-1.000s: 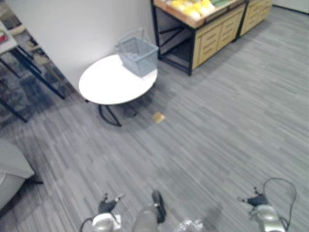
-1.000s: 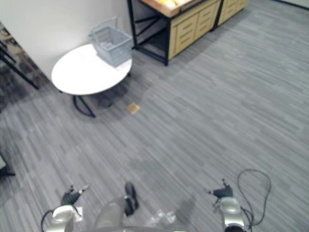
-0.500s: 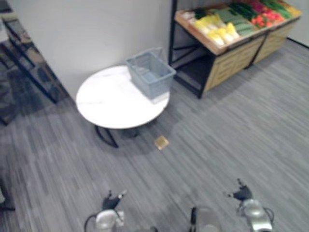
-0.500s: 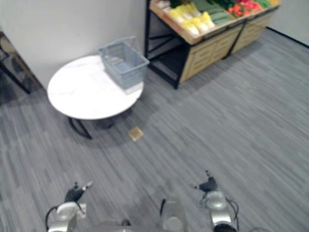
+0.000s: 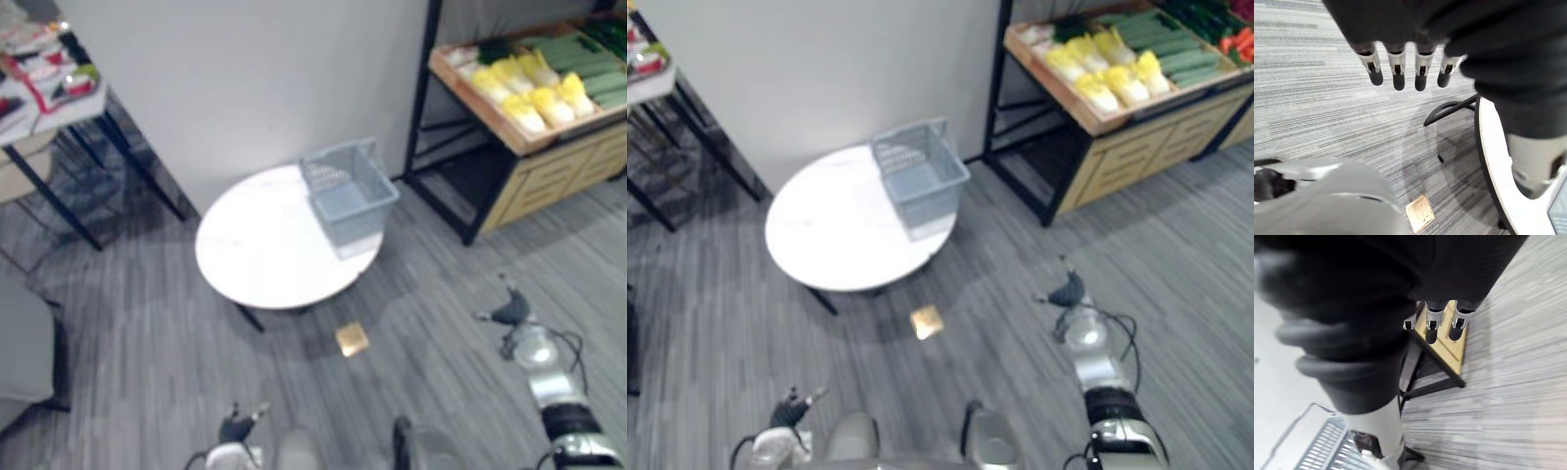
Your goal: Pick vegetable in the basket
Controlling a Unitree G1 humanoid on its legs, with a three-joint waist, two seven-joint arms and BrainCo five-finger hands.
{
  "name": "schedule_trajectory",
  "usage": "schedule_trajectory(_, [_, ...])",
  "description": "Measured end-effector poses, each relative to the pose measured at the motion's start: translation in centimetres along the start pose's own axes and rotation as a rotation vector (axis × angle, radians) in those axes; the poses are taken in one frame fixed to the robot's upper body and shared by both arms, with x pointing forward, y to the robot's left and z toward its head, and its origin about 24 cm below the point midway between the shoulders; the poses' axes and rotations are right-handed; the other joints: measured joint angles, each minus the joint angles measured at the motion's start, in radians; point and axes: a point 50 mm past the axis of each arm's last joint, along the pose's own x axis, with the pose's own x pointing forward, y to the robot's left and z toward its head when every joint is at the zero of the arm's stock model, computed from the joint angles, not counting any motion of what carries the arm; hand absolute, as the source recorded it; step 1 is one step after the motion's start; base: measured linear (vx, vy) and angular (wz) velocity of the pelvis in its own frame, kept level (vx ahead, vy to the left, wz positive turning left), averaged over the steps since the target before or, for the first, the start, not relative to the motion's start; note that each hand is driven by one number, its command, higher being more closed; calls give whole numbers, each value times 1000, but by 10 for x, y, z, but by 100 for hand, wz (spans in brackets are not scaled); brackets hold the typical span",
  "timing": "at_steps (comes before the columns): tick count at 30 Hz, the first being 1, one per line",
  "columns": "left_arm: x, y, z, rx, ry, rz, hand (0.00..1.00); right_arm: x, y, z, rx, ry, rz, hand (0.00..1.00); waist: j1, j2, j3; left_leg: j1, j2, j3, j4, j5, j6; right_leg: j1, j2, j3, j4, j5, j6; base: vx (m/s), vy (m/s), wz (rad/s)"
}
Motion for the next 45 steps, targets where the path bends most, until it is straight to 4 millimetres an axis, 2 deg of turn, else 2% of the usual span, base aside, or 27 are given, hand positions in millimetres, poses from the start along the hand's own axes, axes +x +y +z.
schedule_trajectory(2, [-2,2,1,-5,-16,10,0,8,-8,16,-28,-55,-13,0,15,1,0,-48,-25,88,-169,-17,-10,49,-1,-8,-62,0,0,276,-47,-11])
schedule_trajectory(3, [-3,3,-2,-5,-10,14,0,13,-14,26,-46,-83,-32,0,17,0,0,-55,-52,155,-340,-17,-11,76,-4,-23,-98,1,1,442,50,8])
schedule_trajectory(4, [-4,3,-4,-6,-4,14,0,16,-23,32,-68,-105,-54,0,14,1,-1,-39,-80,249,-524,6,-6,108,-7,-51,-129,2,3,372,57,17])
schedule_trajectory(5, [-4,1,-4,-8,-3,13,0,17,-27,34,-86,-115,-64,0,12,3,-2,-25,-95,300,-612,31,0,124,-7,-63,-141,1,6,490,119,32])
schedule_trajectory(6, [-5,-3,-5,-19,2,10,0,19,-37,38,-127,-134,-79,0,13,14,-8,6,-116,398,-764,120,18,150,0,-82,-142,-15,31,345,90,37])
schedule_trajectory(7, [-7,-7,-9,-26,15,2,0,21,-46,44,-154,-155,-101,0,13,37,-22,33,-119,462,-834,172,139,157,12,-91,-104,-62,48,522,165,38])
schedule_trajectory(8, [-6,-7,-7,-23,11,1,0,21,-45,46,-166,-164,-106,0,15,10,-20,45,-141,465,-844,169,162,151,-7,-92,-71,-87,53,400,164,36])
schedule_trajectory(9, [-5,-7,-4,-22,4,-2,0,21,-43,54,-188,-195,-98,0,24,-48,-25,64,-197,462,-877,156,154,138,-57,-102,-14,-136,70,451,192,40])
schedule_trajectory(10, [-3,1,-4,-17,5,19,0,23,-42,63,-219,-232,-100,0,28,-84,-22,104,-256,443,-928,140,141,129,-107,-114,79,-171,98,343,139,44])
schedule_trajectory(11, [-3,0,-4,-17,8,18,0,23,-43,66,-228,-242,-104,0,24,-89,-20,134,-278,433,-955,138,140,110,-127,-116,167,-176,106,359,119,60])
schedule_trajectory(13, [-2,-1,-3,19,0,2,0,24,-41,72,-258,-264,-104,0,10,-94,-15,226,-328,353,-981,104,143,-48,-208,-61,657,-109,162,374,62,92])
schedule_trajectory(14, [-1,-1,-1,36,-3,-2,0,25,-41,73,-260,-266,-101,0,11,-94,-14,238,-329,336,-973,97,143,-81,-211,-42,734,-111,159,449,-53,113])
schedule_trajectory(15, [0,-1,1,73,-8,-7,0,26,-38,79,-270,-287,-92,0,9,-90,-13,262,-325,298,-969,90,144,-140,-212,-25,815,-126,130,373,-86,100])
schedule_trajectory(17, [3,-4,9,80,-23,-12,0,32,-41,104,-289,-353,-104,0,10,-77,-3,275,-293,249,-973,92,142,-228,-212,-37,720,-164,55,366,-157,90])
schedule_trajectory(18, [4,-4,10,80,-27,-12,0,33,-43,107,-293,-360,-108,0,10,-76,-1,274,-288,242,-973,92,141,-236,-212,-38,697,-167,49,341,-257,84])
schedule_trajectory(19, [5,-6,14,86,-39,-20,0,35,-52,121,-307,-398,-134,0,8,-68,6,274,-267,213,-973,92,126,-251,-209,-31,533,-171,41,208,-209,67])
schedule_trajectory(20, [5,-7,15,88,-42,-22,0,36,-56,125,-313,-409,-143,0,9,-67,6,274,-259,202,-973,91,113,-249,-206,-24,449,-169,44,296,-356,86])
schedule_trajectory(21, [5,-6,15,99,-45,-22,0,38,-64,132,-330,-423,-161,0,10,-69,6,270,-244,181,-974,82,70,-242,-191,11,267,-143,54,176,-278,58])
schedule_trajectory(22, [6,-2,16,114,-47,-19,0,40,-68,136,-338,-429,-171,0,10,-86,6,265,-243,166,-973,80,41,-234,-186,41,142,-80,54,269,-482,66])
schedule_trajectory(23, [8,8,16,138,-50,2,0,41,-69,139,-339,-433,-174,0,12,-135,2,261,-265,147,-973,71,-1,-228,-206,85,29,62,61,215,-438,53])
schedule_trajectory(24, [9,10,16,140,-47,7,0,41,-71,140,-341,-433,-179,0,11,-137,14,260,-268,136,-973,70,-21,-227,-212,92,38,102,126,241,-497,47])
schedule_trajectory(25, [7,3,14,140,-38,-11,0,44,-73,139,-359,-413,-178,0,10,-88,15,243,-209,152,-978,78,-54,-225,-160,49,22,94,100,133,-297,22])
schedule_trajectory(28, [6,-3,14,127,-44,-21,0,51,-84,145,-378,-383,-201,0,11,-26,35,237,-133,154,-1020,107,-94,-230,-87,6,-5,108,71,169,-286,3])
schedule_trajectory(30, [6,-5,16,119,-54,-25,0,54,-90,153,-380,-384,-220,0,10,-12,51,233,-114,151,-1037,123,-99,-237,-68,-13,-5,104,64,91,-174,8])
schedule_trajectory(34, [6,-13,21,104,-70,-38,0,57,-108,171,-393,-395,-264,0,13,2,68,165,-110,133,-1040,134,-103,-268,-67,-42,-49,126,50,36,-40,20])
schedule_trajectory(40, [7,-14,24,101,-81,-26,0,62,-110,178,-438,-389,-266,0,37,28,84,100,-126,113,-1038,141,-96,-264,-65,-54,-178,207,55,9,23,10])
schedule_trajectory(45, [6,-19,27,110,-97,-43,0,65,-104,175,-461,-374,-243,0,42,31,103,88,-131,109,-1037,141,-95,-246,-66,-57,-235,239,55,-1,-1,1])
